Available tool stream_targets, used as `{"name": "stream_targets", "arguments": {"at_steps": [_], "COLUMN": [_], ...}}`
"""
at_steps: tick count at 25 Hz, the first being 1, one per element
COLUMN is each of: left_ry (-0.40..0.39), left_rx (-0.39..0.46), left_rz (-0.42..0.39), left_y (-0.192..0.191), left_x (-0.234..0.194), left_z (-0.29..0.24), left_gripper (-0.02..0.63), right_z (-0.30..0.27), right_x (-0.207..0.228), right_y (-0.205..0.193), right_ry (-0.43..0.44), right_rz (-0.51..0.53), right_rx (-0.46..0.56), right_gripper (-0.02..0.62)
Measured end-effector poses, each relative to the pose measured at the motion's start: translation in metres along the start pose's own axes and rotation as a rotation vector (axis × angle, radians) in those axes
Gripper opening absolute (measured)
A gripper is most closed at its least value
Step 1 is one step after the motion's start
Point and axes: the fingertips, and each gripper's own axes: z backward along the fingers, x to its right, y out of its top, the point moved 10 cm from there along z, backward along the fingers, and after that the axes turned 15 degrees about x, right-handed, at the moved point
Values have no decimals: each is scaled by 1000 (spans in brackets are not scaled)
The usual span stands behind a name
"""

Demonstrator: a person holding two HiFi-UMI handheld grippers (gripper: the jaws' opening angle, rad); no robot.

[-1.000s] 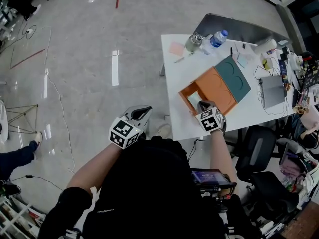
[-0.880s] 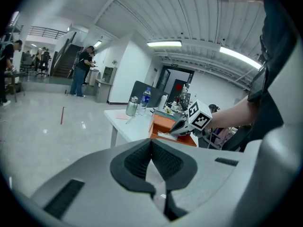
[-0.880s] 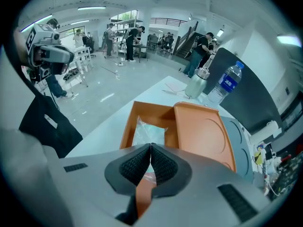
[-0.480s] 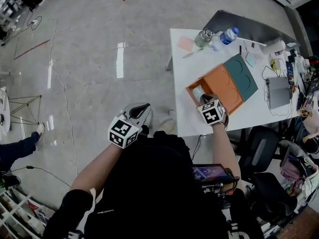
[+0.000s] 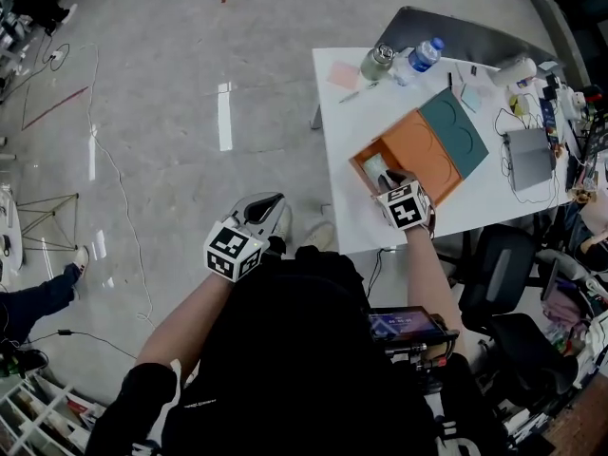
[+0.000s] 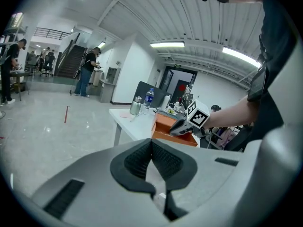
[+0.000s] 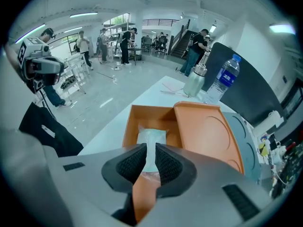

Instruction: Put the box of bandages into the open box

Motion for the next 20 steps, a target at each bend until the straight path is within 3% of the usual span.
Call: {"name": "stream_targets", "arguments": {"at_steps": [10, 20], "left_ry": [-75, -204], "left_rx": [-16, -45], "left_rz": [-26, -54], "left_y": [9, 13], "left_x": [-1, 14], "left_z": [-17, -51], "left_gripper": [8, 8], "right_z": [20, 67], "right_x": [3, 7], "right_y": [-1, -12], "right_ry": [-54, -129], "right_rz": [-47, -209], "right_rx": [77, 276], "right_gripper": [52, 29]}}
